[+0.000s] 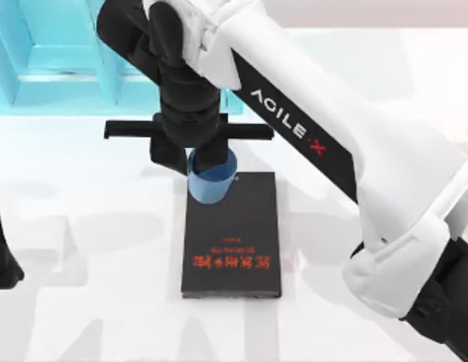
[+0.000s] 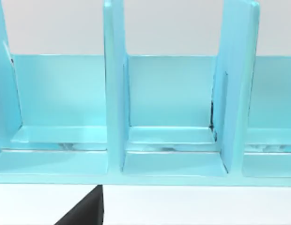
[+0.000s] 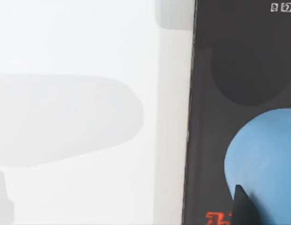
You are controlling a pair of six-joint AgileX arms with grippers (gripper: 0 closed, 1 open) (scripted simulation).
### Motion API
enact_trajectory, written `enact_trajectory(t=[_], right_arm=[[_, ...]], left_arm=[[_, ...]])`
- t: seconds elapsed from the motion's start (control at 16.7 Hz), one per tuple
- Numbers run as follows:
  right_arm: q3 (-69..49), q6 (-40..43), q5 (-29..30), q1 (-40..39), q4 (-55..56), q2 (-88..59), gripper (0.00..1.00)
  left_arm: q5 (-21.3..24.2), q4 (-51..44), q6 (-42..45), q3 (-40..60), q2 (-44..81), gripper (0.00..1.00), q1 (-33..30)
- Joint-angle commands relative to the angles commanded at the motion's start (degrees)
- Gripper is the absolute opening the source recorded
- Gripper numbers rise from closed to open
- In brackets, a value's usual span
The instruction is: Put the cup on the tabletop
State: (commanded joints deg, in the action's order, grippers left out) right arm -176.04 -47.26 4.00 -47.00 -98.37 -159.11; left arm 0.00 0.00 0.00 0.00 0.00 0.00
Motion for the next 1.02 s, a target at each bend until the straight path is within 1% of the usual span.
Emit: enact_trajectory(t=[0.24,0.78,1.02], right_arm=[[14.5,2.5,0.4,2.5,3.7,8.7,0.0],[52.1,9.0,1.3,8.8,13.6,31.4,0.0],[64.0,11.0,1.5,10.8,16.8,38.7,0.0]], left_arm=[[0.0,0.0,0.0,0.0,0.0,1.0,0.0],[0.0,0.0,0.0,0.0,0.0,1.0,0.0],[0.0,0.0,0.0,0.0,0.0,1.0,0.0]])
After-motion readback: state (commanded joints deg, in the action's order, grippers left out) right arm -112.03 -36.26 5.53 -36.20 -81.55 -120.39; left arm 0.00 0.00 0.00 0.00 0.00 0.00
